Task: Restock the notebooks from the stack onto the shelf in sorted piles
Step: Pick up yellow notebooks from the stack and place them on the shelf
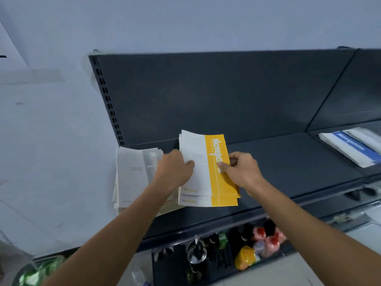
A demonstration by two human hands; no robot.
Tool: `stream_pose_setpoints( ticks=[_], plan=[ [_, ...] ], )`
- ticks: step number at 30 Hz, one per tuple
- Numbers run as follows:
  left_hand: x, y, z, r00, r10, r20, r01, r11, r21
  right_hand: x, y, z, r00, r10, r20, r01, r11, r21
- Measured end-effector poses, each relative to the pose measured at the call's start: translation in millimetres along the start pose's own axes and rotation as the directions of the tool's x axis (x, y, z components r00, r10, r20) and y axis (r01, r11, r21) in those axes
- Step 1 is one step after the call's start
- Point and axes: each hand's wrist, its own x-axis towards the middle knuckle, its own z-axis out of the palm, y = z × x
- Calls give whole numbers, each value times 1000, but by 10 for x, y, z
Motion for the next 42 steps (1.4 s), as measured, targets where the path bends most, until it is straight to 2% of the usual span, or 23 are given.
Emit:
stream_pose_setpoints(
  ticks=[7,22,30,38,42],
  plan=[
    [57,893,518,988,135,70,-132,990,-46,43,531,-838,992,45,-121,-53,996,-67],
    [-318,3259,2018,934,318,164,-325,946,13,173,2120,-2947,950,101,-297,-186,943,-274],
    [-369,4072,2581,900,371,229,-398,914,83,308,2669,-3588,919,121,-376,-261,900,-349],
    [-112,4841,3195,844,414,340,-450,893,31,680,3250,-4130,878,146,-456,-318,890,-326],
    [75,5232,3495,818,464,340,-492,870,-4,933,3465,-4447,852,160,-498,-363,866,-344]
  ],
)
